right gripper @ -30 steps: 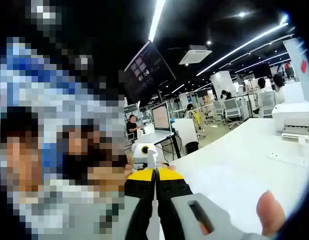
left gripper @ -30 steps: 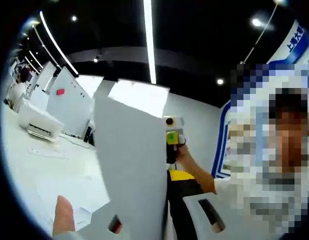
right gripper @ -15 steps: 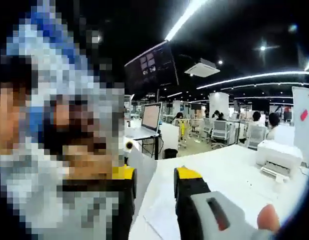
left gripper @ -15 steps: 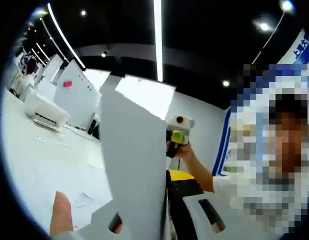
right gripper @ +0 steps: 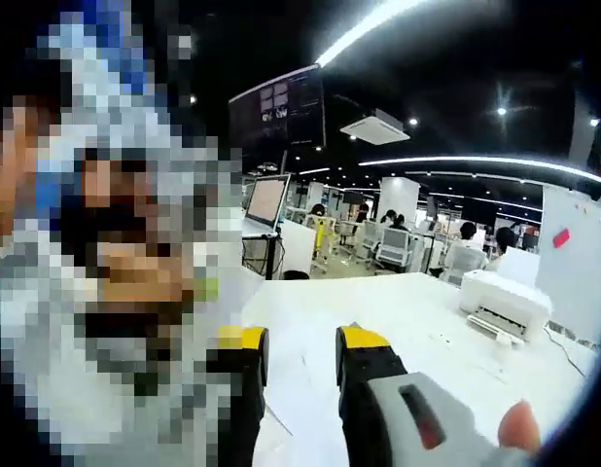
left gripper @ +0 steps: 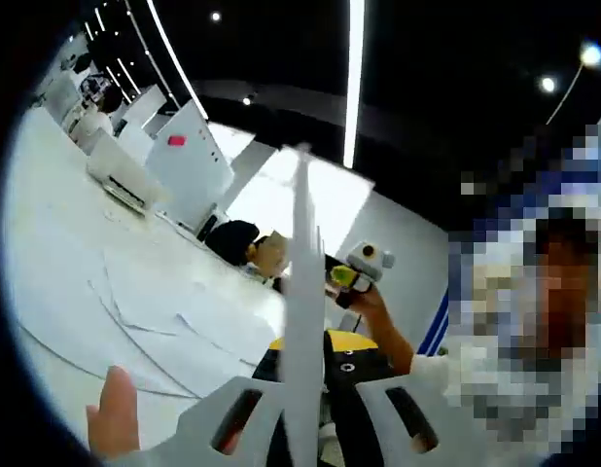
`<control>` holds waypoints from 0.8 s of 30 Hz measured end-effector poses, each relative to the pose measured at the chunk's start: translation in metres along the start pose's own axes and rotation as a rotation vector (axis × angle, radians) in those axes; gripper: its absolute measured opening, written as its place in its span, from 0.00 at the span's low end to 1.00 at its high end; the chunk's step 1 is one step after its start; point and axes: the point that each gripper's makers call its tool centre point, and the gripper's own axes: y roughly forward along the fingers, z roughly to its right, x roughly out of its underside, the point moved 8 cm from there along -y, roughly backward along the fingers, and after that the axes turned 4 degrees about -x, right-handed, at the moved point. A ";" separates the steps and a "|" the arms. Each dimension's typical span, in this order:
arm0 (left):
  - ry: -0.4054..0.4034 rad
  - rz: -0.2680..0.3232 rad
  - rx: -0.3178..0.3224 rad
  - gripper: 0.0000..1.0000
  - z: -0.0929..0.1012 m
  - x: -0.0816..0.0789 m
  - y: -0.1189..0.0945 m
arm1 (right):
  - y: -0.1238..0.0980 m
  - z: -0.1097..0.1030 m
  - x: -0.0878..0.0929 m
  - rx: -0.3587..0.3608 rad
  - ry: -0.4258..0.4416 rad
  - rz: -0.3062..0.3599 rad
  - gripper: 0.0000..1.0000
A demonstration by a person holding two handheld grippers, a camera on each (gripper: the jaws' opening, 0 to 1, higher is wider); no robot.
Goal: Organize the stack of printing papers by aligning and flattening the scattered papers on the table
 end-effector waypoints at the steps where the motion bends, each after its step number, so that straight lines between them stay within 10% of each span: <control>1: -0.006 -0.007 0.003 0.05 -0.001 0.003 -0.001 | -0.002 0.000 0.005 0.018 -0.007 -0.020 0.23; 11: -0.026 -0.039 -0.020 0.05 -0.018 0.021 -0.013 | -0.023 0.004 0.053 0.258 -0.079 -0.100 0.23; 24: -0.021 -0.039 -0.010 0.05 -0.025 0.019 -0.019 | -0.018 0.004 0.103 0.361 0.038 -0.122 0.25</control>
